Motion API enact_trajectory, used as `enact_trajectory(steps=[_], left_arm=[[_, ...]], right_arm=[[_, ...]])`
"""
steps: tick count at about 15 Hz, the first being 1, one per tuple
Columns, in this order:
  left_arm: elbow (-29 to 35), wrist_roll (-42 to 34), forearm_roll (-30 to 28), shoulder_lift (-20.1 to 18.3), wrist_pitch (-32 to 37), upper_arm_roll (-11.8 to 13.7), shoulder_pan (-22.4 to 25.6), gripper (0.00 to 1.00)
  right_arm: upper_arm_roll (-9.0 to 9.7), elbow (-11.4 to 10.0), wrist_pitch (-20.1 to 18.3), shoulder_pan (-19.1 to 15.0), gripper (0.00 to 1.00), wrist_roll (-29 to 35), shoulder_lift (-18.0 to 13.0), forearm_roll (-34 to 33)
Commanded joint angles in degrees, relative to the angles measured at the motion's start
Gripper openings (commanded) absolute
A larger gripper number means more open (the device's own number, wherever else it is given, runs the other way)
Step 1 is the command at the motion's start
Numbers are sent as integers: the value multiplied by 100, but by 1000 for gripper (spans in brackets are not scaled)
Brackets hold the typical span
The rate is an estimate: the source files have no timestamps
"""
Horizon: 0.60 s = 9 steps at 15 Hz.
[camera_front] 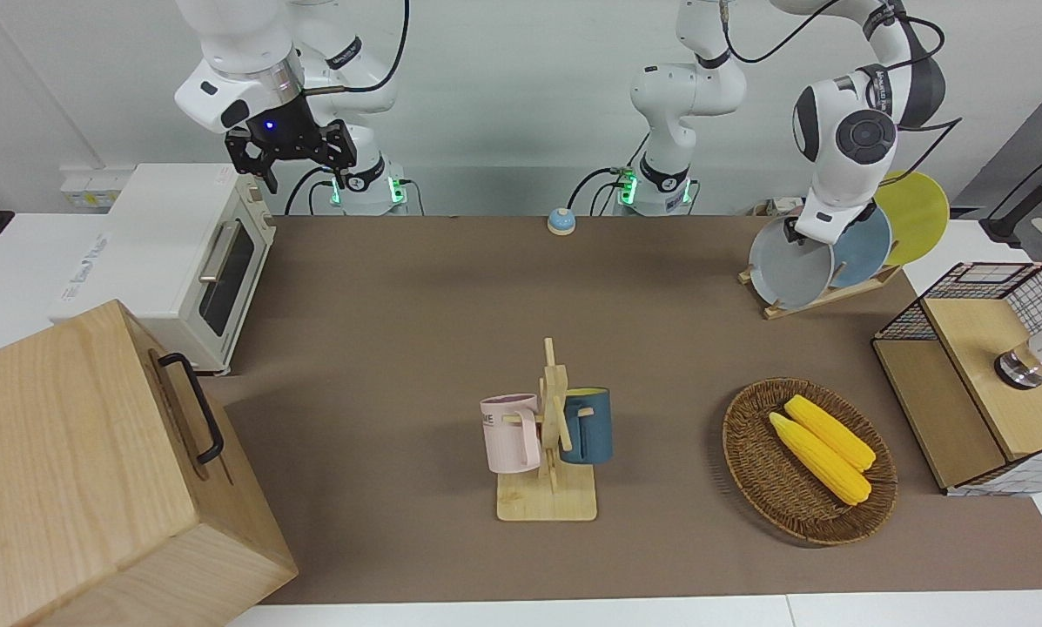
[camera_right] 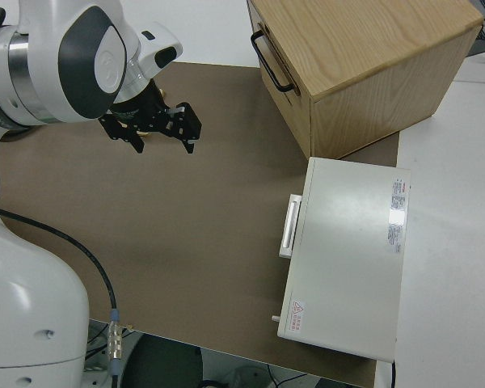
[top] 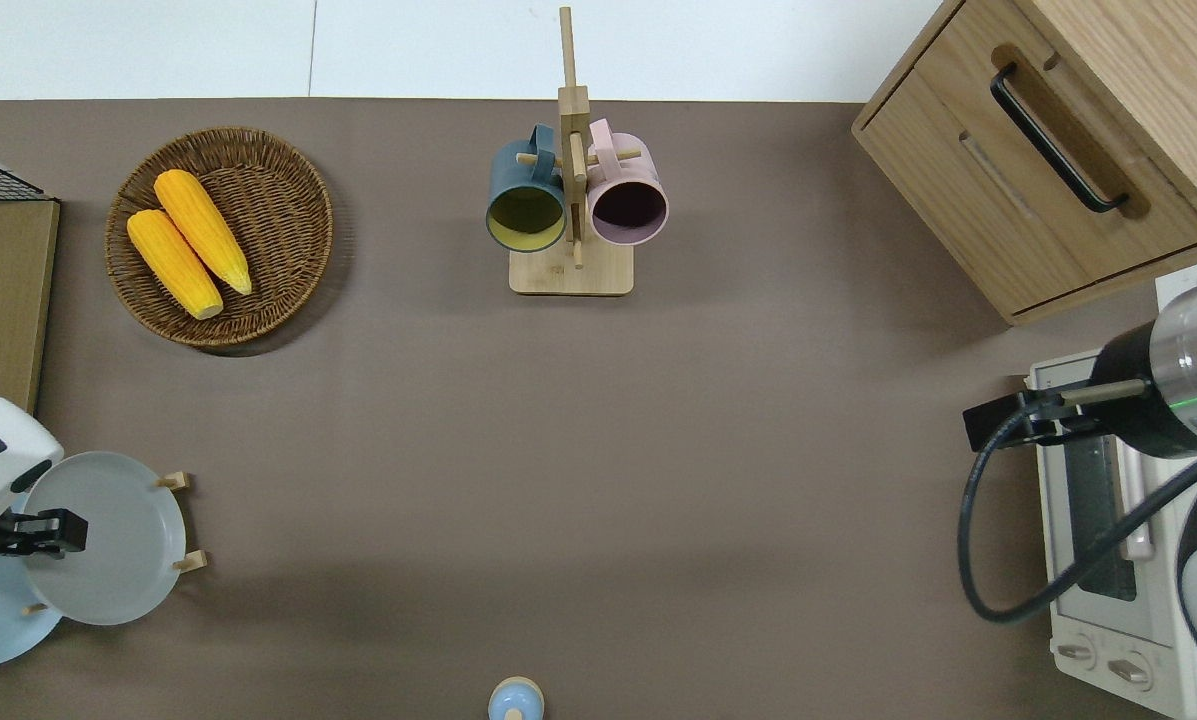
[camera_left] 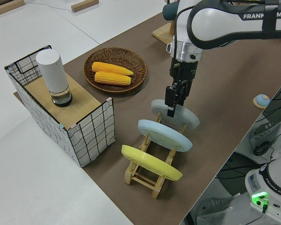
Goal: Pick gray plate from low plate rack and place it on table with left arm
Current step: 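Grasp the gray plate rim and lift it out of the rack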
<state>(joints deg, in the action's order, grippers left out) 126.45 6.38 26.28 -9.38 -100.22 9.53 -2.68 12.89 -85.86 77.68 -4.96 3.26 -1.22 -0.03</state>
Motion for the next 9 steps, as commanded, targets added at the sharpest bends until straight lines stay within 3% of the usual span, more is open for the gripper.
enact_trajectory(steps=[1, 4, 7, 9], left_arm=[[56, 127, 62, -73, -60, 58, -75, 343], [-67, 92, 62, -117, 11, 49, -75, 140], [-330, 66, 53, -126, 186, 14, -84, 14], [-550, 66, -165, -152, 327, -4, -84, 0]], right_arm=[[38, 35, -87, -85, 990, -19, -27, 20], [38, 35, -87, -76, 990, -19, -27, 20], [38, 35, -87, -85, 990, -19, -27, 20], [38, 35, -87, -76, 987, -19, -27, 20]])
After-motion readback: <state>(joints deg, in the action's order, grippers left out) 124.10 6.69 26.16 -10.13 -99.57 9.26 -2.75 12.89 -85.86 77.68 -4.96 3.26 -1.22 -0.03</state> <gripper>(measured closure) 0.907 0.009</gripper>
